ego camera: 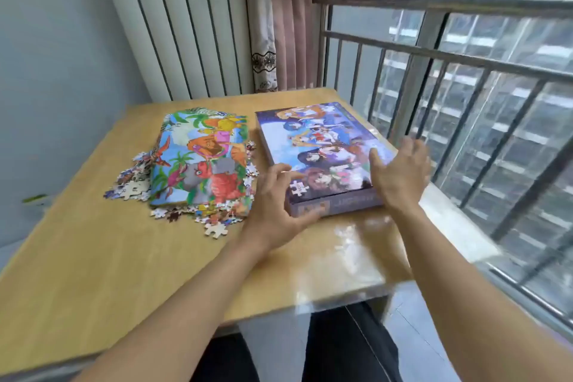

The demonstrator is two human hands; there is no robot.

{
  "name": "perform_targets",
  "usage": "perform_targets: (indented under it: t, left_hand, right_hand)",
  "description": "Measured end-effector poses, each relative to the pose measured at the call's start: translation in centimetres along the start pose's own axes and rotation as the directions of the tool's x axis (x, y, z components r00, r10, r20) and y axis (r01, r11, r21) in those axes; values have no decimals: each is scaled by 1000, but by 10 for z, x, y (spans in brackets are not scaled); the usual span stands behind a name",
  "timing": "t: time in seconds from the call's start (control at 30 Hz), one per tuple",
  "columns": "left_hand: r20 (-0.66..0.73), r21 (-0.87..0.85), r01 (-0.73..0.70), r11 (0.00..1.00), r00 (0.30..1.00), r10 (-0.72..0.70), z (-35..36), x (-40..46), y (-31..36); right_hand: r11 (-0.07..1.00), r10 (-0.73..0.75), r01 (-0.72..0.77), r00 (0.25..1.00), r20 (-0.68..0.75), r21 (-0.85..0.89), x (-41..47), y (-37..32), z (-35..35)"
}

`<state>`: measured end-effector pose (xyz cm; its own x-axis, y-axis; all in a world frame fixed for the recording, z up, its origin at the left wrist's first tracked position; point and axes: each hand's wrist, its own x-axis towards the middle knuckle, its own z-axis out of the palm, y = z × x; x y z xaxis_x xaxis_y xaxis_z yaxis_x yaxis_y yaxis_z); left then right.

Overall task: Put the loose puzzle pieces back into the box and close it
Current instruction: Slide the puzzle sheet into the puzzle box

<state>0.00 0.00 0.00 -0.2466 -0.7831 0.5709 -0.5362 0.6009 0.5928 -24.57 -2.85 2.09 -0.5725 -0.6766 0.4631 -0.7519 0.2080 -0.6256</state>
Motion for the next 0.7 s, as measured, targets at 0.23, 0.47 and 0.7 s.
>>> perform_targets:
  t: [0.23,0.47,0.7]
  left_hand:
    - [13,23,180,983,984,-180,9,4,-20]
    - [-106,-82,167,982,979,-176,6,10,-22]
    - [-131,-105,14,994,991,-28,5,11,-17]
  right_hand:
    - [880,243,-225,970,11,418,-20,15,7]
    - [776,232,-249,967,106,580,-18,20,3]
    - [774,-21,-49,994,103,631,-21,21,1]
